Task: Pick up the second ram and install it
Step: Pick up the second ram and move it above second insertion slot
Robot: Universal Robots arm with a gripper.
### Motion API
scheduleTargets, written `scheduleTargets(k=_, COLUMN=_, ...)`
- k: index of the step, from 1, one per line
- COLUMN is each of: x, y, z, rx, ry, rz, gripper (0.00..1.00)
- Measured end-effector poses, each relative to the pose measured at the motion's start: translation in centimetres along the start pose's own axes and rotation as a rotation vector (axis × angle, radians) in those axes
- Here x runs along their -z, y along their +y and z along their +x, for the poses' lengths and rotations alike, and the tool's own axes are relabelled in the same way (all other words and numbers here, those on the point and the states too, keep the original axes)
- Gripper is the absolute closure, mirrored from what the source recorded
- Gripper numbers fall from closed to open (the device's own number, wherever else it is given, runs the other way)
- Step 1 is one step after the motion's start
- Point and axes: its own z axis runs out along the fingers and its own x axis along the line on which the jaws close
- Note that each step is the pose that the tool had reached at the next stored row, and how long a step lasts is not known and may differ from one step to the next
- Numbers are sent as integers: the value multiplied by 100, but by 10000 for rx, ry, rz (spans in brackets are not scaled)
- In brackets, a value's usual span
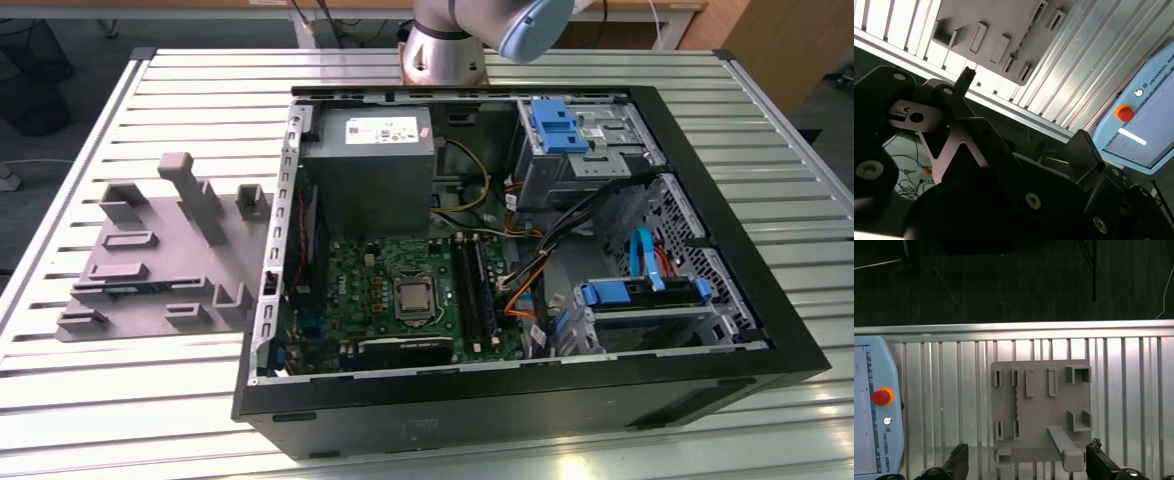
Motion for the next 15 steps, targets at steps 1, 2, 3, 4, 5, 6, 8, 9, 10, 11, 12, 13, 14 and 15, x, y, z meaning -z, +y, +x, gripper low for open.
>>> scheduleTargets(k=1, x=-2, y=0, z=0, rx=1, ry=0, rz=0, gripper=1)
scheduleTargets(k=2, x=-4, y=0, z=0, rx=0, ry=-1, rz=0, gripper=1)
scheduleTargets(k=3, x=-6, y=0, z=0, rx=0, ry=-2, rz=1, gripper=1)
scheduleTargets(k=4, x=-8, y=0, z=0, rx=1, ry=-2, rz=1, gripper=1)
scheduleTargets(k=5, x=-9, y=0, z=0, rx=0, ry=-3, rz=0, gripper=1)
scheduleTargets(k=6, x=-15, y=0, z=0, rx=0, ry=-4, rz=0, gripper=1)
scheduleTargets(k=8, x=-22, y=0, z=0, rx=0, ry=-5, rz=-1, gripper=1)
scheduleTargets(k=9, x=-24, y=0, z=0, rx=0, ry=-6, rz=0, gripper=1)
scheduleTargets(k=10, x=-26, y=0, z=0, rx=0, ry=-7, rz=0, gripper=1)
scheduleTargets(k=11, x=-28, y=0, z=0, rx=0, ry=-7, rz=0, gripper=1)
scheduleTargets(k=12, x=-30, y=0, z=0, rx=0, ry=-7, rz=-1, gripper=1)
scheduleTargets(k=13, x=-32, y=0, z=0, rx=0, ry=-9, rz=0, gripper=1)
scheduleTargets(k=14, x=-34, y=1, z=0, rx=0, ry=-9, rz=0, gripper=1)
scheduleTargets(k=15, x=-35, y=0, z=0, rx=0, ry=-9, rz=0, gripper=1)
